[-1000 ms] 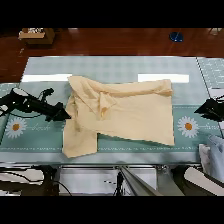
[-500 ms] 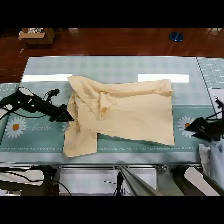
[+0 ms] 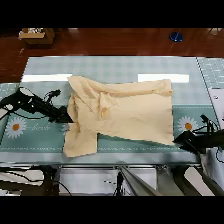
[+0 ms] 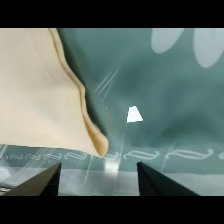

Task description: Fold the shirts.

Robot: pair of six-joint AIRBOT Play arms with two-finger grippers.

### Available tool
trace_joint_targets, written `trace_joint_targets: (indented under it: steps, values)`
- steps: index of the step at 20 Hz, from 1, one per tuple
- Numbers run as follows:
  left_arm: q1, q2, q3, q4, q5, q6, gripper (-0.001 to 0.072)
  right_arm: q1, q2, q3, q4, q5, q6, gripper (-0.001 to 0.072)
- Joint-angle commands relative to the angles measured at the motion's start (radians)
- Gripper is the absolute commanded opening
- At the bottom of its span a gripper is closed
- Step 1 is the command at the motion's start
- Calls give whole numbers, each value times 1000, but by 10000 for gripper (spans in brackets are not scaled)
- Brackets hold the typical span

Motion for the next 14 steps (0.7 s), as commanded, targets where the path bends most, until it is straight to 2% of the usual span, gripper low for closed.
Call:
trace_joint_targets:
  steps: [1,4,7,9,11,12,14]
  values:
    - [-1,1,1,-13,-7,19,27,52,2,-9,4,-12,11,546]
    - [-1,1,1,-34,-7,28,27,129,2,3,-11,-74,84,544]
    - [-1,1,1,-44,-8,28,27,173,2,2,113,-202,163,528]
    - [-1,1,1,-44,-7,38,27,208,2,2,117,-227,199,371]
    - [-1,1,1,-45,-6,52,27,232,2,2,146,-229,191,280]
    - [-1,1,1,-53,-7,54,27,235,2,2,176,-227,170,181]
    - [-1,1,1,-79,-8,59,26,235,2,3,263,-217,109,111]
